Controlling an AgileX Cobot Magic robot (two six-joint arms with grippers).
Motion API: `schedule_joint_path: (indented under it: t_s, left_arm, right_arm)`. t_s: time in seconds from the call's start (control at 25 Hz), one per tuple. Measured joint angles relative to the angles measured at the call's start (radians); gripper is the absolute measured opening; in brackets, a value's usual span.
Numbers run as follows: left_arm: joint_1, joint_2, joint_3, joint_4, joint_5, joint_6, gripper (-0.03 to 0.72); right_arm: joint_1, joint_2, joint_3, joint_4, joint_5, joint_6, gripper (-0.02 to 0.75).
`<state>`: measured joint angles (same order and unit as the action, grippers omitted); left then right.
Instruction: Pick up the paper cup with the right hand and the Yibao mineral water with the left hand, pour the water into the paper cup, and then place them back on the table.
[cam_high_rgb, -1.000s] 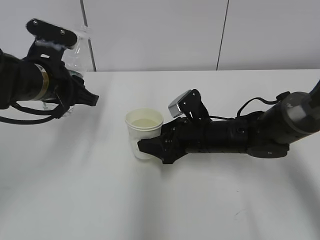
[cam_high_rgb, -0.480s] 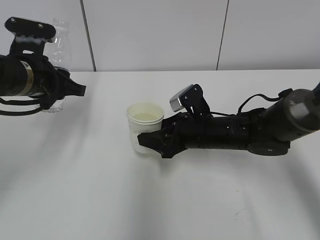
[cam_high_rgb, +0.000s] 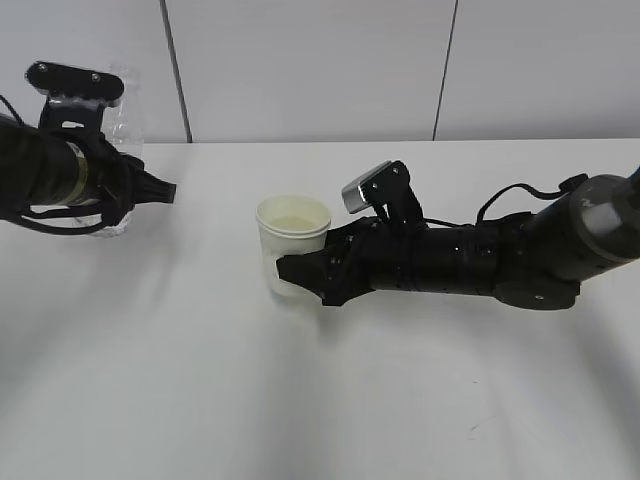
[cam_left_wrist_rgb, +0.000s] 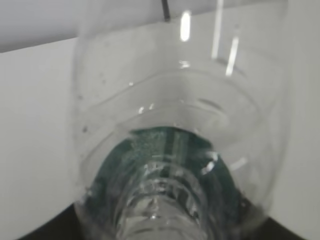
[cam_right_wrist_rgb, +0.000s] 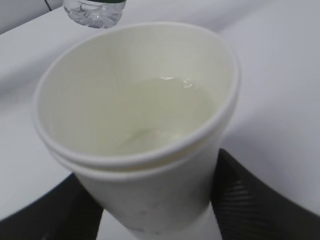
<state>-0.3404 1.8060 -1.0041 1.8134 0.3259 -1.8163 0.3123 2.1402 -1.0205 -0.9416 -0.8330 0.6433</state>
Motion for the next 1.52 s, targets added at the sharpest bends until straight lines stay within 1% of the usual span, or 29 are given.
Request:
schedule_joint_path:
  t_s: [0.2, 0.36, 0.64, 1.0, 1.12, 1.32, 1.52]
  left_arm:
    - [0.000, 0.057, -0.048, 0.000, 0.000, -0.025, 0.314]
    - [0.000, 0.098, -0.083, 0.000, 0.002, -0.034, 0.314]
    - [0.001, 0.119, -0.099, 0.000, 0.024, -0.040, 0.314]
    - [0.001, 0.119, -0.099, 0.000, 0.039, -0.041, 0.314]
    - [0.001, 0.119, -0.099, 0.000, 0.046, -0.041, 0.314]
    - [0.001, 0.119, -0.099, 0.000, 0.054, -0.042, 0.314]
    - [0.001, 0.119, -0.099, 0.000, 0.058, -0.042, 0.312]
  right_arm:
    - [-0.001, 0.000, 0.000, 0.052, 0.006, -0.006, 0.486]
    - [-0.007, 0.000, 0.000, 0.122, 0.018, -0.016, 0.486]
    - [-0.052, 0.000, 0.000, 0.213, 0.031, -0.047, 0.486]
    - [-0.173, 0.000, 0.000, 0.225, 0.035, -0.068, 0.486]
    - [-0.208, 0.000, 0.000, 0.230, 0.037, -0.101, 0.486]
    - [-0.230, 0.000, 0.000, 0.238, 0.053, -0.180, 0.486]
    - [-0.230, 0.000, 0.000, 0.288, 0.053, -0.246, 0.486]
